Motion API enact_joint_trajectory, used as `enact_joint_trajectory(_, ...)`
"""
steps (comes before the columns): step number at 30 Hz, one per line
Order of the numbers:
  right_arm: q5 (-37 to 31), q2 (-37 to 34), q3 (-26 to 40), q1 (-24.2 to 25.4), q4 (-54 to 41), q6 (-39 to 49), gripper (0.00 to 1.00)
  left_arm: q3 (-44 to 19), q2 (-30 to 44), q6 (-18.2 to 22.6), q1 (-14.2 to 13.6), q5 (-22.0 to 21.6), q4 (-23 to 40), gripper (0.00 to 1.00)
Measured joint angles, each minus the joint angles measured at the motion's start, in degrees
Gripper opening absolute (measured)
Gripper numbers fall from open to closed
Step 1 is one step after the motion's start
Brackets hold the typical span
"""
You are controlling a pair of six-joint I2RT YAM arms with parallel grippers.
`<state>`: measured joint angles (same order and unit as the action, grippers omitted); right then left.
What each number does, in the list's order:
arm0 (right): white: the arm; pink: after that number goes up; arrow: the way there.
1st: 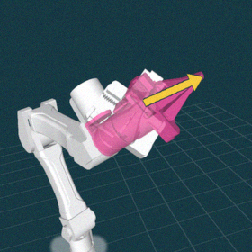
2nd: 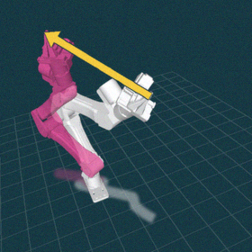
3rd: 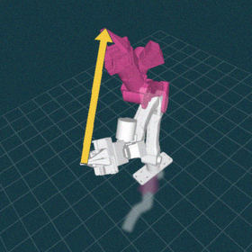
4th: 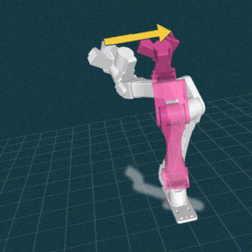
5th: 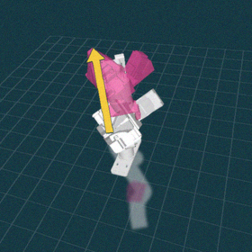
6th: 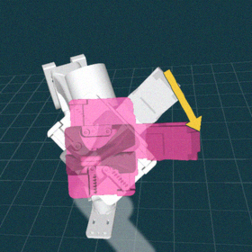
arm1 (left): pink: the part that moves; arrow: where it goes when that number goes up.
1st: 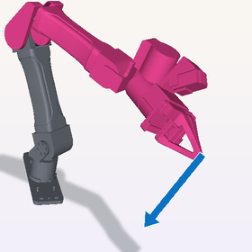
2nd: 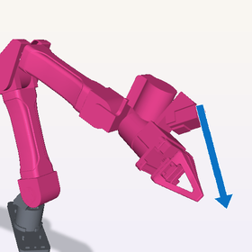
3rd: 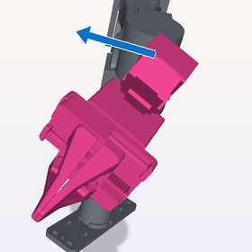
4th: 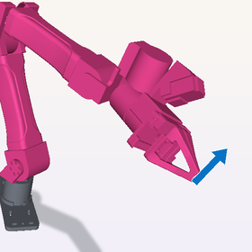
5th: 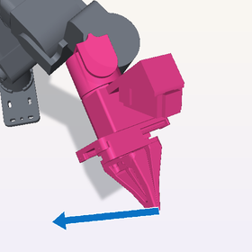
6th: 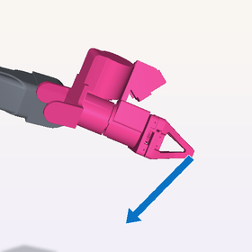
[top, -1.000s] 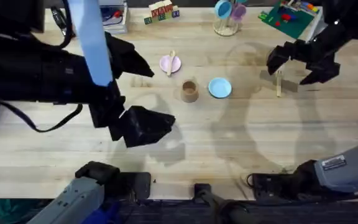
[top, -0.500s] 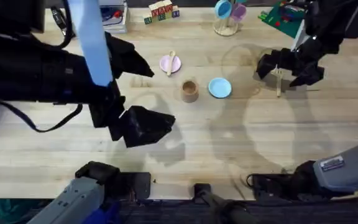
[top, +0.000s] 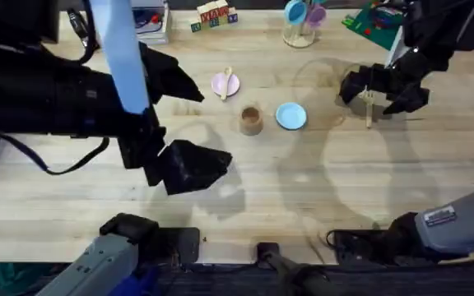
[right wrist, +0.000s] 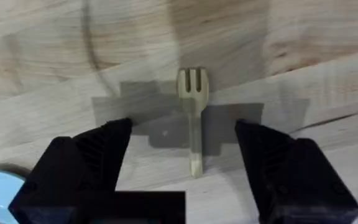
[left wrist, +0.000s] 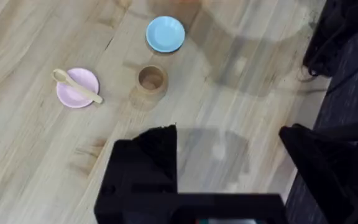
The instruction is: Pick up a utensil and set it on the pink plate, then put the other utensil in the container.
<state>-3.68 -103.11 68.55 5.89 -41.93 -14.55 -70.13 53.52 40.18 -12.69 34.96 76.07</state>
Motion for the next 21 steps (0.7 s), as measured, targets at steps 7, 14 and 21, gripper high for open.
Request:
enact_joint_trajectory(7,0.0,0.0,0.0,0.0,0.1,0.0,0.689,0.0,0.0,0.0,0.0,0.0,0.0,0.994)
enact_joint_trajectory(14,0.3,0.0,0.0,-0.1,0.3,0.0,0.075,0.0,0.0,0.0,0.0,0.0,0.0,0.995)
enact_joint_trajectory(21,0.4,0.2,0.0,-0.1,0.6,1.6,0.034,0.0,0.0,0.0,0.0,0.0,0.0,0.995)
